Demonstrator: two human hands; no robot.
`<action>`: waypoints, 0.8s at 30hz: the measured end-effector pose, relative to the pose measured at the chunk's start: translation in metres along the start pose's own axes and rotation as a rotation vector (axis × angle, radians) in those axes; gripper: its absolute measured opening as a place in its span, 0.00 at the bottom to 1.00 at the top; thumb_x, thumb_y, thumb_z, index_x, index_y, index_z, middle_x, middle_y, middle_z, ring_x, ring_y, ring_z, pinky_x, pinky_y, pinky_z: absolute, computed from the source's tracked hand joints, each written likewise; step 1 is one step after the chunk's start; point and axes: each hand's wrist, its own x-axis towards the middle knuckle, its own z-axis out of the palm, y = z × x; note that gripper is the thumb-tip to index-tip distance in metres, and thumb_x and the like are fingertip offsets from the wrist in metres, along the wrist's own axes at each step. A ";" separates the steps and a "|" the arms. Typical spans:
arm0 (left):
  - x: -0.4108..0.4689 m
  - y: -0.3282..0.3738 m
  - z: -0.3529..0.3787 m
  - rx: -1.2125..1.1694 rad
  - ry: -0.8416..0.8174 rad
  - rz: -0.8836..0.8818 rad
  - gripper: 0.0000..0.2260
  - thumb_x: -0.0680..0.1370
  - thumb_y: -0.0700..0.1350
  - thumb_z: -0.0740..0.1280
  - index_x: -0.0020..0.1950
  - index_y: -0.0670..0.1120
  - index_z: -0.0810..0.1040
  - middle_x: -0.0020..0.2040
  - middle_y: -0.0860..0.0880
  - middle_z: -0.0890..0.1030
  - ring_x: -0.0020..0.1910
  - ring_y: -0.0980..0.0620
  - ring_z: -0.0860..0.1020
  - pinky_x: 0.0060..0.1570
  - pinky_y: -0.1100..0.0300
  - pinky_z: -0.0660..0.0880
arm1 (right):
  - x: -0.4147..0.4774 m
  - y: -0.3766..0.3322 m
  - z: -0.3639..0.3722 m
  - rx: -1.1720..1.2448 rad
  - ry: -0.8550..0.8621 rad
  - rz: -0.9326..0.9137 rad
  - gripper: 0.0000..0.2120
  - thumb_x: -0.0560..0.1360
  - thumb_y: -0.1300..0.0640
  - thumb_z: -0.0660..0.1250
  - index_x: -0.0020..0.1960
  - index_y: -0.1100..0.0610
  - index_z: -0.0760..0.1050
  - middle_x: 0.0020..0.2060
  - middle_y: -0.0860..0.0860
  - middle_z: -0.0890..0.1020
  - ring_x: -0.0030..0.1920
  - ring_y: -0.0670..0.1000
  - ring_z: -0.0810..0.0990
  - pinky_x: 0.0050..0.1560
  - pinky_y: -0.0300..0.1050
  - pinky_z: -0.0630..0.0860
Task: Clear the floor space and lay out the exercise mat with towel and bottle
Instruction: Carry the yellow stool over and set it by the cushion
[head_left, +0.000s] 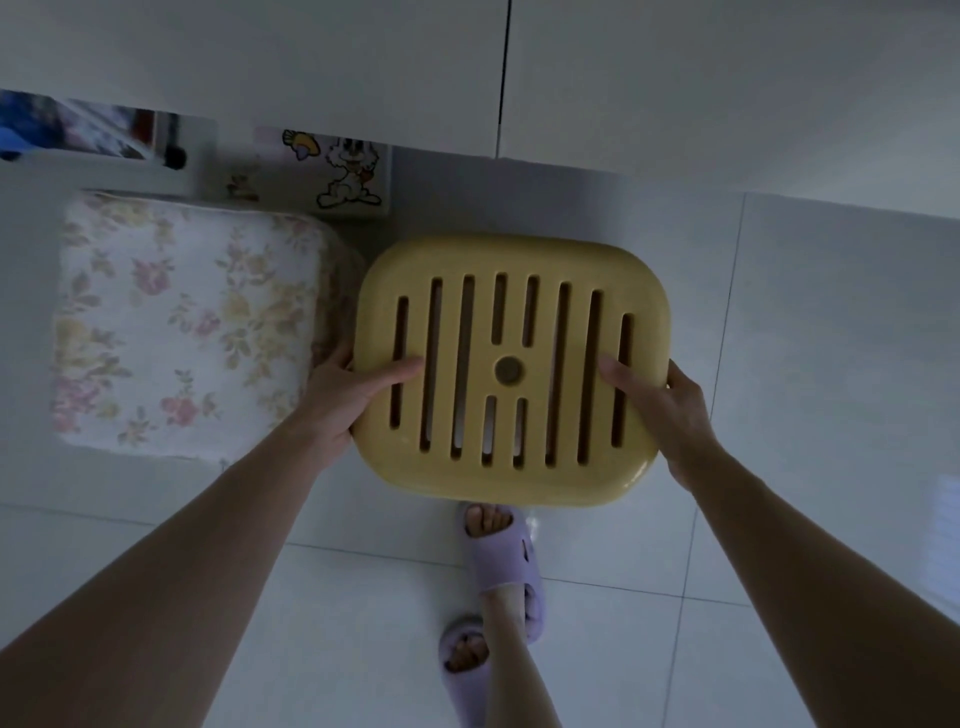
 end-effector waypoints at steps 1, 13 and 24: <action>0.000 0.000 0.000 -0.004 0.002 -0.002 0.43 0.52 0.51 0.81 0.66 0.54 0.73 0.55 0.50 0.83 0.54 0.48 0.81 0.56 0.42 0.76 | 0.000 0.000 0.000 0.001 0.001 0.001 0.26 0.66 0.40 0.73 0.59 0.48 0.72 0.49 0.50 0.82 0.51 0.53 0.81 0.55 0.59 0.78; -0.044 0.010 0.012 0.080 0.035 0.081 0.49 0.52 0.60 0.81 0.71 0.55 0.67 0.61 0.52 0.79 0.60 0.49 0.77 0.61 0.41 0.73 | -0.035 -0.005 -0.002 0.064 0.041 0.012 0.43 0.65 0.38 0.74 0.74 0.50 0.62 0.61 0.52 0.78 0.60 0.56 0.78 0.61 0.60 0.75; -0.197 0.040 0.031 0.039 0.016 0.217 0.32 0.73 0.43 0.72 0.74 0.49 0.63 0.53 0.59 0.74 0.53 0.58 0.72 0.54 0.58 0.67 | -0.166 -0.041 -0.044 0.107 0.048 -0.054 0.55 0.53 0.26 0.71 0.74 0.46 0.61 0.66 0.53 0.74 0.66 0.55 0.73 0.66 0.62 0.69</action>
